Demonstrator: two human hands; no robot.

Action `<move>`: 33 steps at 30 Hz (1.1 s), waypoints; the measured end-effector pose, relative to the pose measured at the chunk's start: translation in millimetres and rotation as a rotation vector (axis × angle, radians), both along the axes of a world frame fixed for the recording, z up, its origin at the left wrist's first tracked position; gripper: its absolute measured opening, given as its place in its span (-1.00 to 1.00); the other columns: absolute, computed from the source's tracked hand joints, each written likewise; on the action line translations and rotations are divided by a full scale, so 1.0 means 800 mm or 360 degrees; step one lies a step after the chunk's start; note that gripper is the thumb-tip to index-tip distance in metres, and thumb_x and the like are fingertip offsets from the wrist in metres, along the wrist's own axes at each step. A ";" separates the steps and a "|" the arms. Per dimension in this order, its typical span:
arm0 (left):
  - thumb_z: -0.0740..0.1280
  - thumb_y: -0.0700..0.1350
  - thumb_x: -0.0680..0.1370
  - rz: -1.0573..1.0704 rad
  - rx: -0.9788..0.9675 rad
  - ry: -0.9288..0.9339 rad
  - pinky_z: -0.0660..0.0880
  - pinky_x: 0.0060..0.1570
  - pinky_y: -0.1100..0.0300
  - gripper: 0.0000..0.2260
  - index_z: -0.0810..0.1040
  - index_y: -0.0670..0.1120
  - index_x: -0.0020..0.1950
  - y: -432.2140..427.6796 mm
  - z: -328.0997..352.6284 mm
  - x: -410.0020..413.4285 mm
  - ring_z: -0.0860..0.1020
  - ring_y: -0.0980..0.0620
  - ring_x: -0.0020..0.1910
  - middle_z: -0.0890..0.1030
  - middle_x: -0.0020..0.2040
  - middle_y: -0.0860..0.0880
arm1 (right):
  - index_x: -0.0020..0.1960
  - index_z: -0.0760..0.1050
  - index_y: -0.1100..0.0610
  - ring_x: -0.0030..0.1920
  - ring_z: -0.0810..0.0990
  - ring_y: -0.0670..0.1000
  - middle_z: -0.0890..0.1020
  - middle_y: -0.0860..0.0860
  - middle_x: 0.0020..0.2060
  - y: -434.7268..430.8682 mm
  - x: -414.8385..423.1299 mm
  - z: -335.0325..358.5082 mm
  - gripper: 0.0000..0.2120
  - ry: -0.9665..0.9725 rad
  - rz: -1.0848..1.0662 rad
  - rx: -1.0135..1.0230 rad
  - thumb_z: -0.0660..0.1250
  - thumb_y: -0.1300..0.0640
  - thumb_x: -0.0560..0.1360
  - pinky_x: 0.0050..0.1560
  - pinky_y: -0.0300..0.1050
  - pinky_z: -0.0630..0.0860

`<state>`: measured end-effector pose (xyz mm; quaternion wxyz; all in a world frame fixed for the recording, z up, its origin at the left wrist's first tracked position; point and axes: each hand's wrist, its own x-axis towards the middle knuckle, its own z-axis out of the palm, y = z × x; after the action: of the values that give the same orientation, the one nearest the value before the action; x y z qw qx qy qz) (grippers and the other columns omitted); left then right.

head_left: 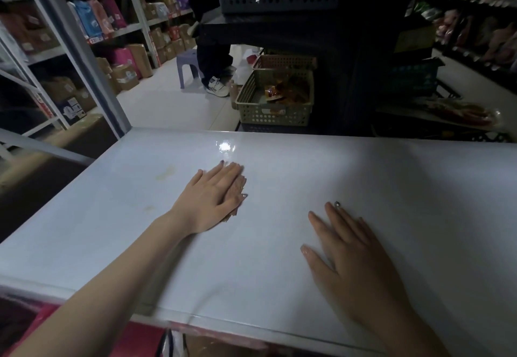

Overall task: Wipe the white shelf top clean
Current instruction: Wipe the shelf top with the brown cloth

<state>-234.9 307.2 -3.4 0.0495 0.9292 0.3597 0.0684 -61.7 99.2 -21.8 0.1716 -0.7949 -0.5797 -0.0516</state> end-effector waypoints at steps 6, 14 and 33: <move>-0.26 0.32 0.39 -0.0024 0.0040 0.0000 -0.08 0.36 0.20 -0.27 -0.02 0.07 0.52 -0.027 -0.003 -0.026 -0.09 0.14 0.50 0.03 0.53 0.13 | 0.22 0.55 0.05 0.24 0.52 0.09 0.56 0.12 0.22 -0.003 -0.002 0.005 -0.49 -0.0024 -0.0015 -0.0066 0.09 -0.18 0.44 0.29 -0.13 0.09; -0.24 0.33 0.42 -0.0055 0.0002 -0.0006 -0.21 0.36 0.25 -0.34 -0.12 0.14 0.50 -0.036 -0.007 -0.043 -0.20 0.25 0.46 -0.10 0.47 0.25 | 0.21 0.56 0.08 0.27 0.33 0.03 0.56 0.15 0.21 0.003 -0.003 0.006 -0.33 0.0051 0.0043 -0.0032 -0.22 -0.23 0.57 0.30 -0.16 0.01; -0.27 0.35 0.33 0.0013 -0.0067 0.0047 -0.10 0.41 0.12 -0.23 -0.07 0.10 0.52 -0.052 0.005 -0.048 -0.12 0.15 0.50 0.00 0.53 0.14 | 0.52 -0.04 -0.09 0.50 -0.17 -0.08 -0.08 -0.03 0.53 -0.009 -0.009 0.031 -0.11 0.0071 0.0087 -0.0273 -0.45 -0.32 0.24 0.40 -0.18 -0.28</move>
<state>-273.6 265.9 1.0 0.0633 0.9274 0.3656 0.0473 -68.9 91.8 3.2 0.1172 -0.7915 -0.5995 0.0204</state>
